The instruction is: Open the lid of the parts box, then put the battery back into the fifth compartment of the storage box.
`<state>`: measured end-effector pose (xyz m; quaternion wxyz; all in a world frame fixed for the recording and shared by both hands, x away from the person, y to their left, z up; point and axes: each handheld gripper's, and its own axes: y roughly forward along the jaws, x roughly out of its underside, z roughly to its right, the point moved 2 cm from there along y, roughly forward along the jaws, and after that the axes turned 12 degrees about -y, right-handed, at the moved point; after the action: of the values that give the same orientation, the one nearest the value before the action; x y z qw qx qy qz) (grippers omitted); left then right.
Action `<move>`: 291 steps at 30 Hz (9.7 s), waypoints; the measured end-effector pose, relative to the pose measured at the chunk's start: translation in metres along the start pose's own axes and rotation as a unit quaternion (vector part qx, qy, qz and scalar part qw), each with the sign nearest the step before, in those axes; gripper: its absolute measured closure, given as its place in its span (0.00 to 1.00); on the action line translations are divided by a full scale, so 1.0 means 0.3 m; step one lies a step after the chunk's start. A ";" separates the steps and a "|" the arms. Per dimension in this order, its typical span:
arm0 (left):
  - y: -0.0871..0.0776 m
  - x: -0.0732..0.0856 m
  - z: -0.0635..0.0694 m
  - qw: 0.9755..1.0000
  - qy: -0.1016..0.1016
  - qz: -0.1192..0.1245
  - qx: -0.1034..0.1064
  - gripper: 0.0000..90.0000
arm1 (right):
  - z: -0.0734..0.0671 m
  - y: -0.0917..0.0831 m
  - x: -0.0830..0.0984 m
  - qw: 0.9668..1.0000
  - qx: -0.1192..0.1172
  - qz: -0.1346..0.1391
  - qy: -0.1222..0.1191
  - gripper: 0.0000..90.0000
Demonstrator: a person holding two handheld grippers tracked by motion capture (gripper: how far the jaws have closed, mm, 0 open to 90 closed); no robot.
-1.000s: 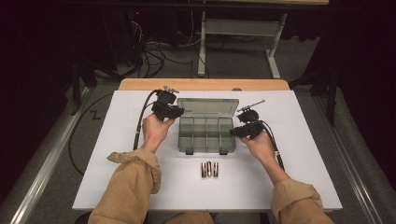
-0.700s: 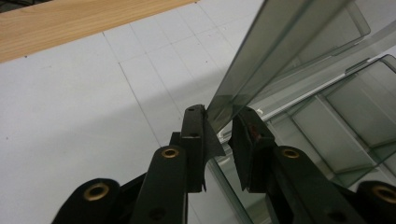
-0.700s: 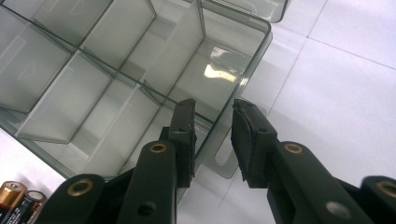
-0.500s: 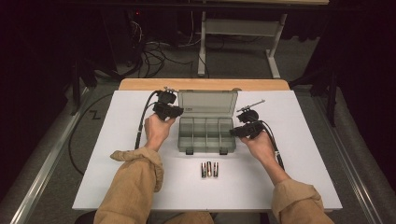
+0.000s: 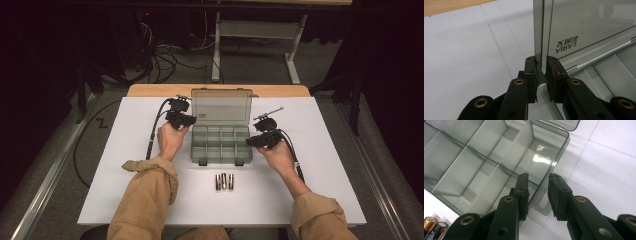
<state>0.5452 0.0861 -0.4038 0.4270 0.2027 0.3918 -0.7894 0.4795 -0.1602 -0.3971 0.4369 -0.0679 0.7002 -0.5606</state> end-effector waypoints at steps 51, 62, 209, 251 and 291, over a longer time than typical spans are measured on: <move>-0.117 0.000 -0.014 0.999 0.044 -0.017 -0.009 0.50 | -0.009 -0.001 0.008 1.000 0.011 0.011 -0.017 0.80; -0.214 -0.001 -0.028 0.999 0.040 -0.009 0.015 0.50 | -0.016 -0.017 0.017 0.999 0.000 0.024 -0.026 0.75; -0.502 0.363 0.086 0.985 0.074 -0.091 0.127 0.48 | -0.054 -0.291 0.533 0.964 0.040 0.258 -0.055 0.47; -0.370 0.506 0.169 0.977 0.095 -0.184 0.055 0.52 | -0.047 -0.296 0.532 0.963 0.047 0.258 -0.060 0.48; -0.363 0.531 0.168 0.974 0.096 -0.204 0.016 0.65 | -0.049 -0.315 0.542 0.961 0.050 0.266 -0.063 0.49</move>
<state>0.3670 -0.0002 -0.4287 0.2141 0.2000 0.4508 -0.8432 0.3331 -0.2790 -0.4046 0.6164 0.1080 0.6350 -0.4530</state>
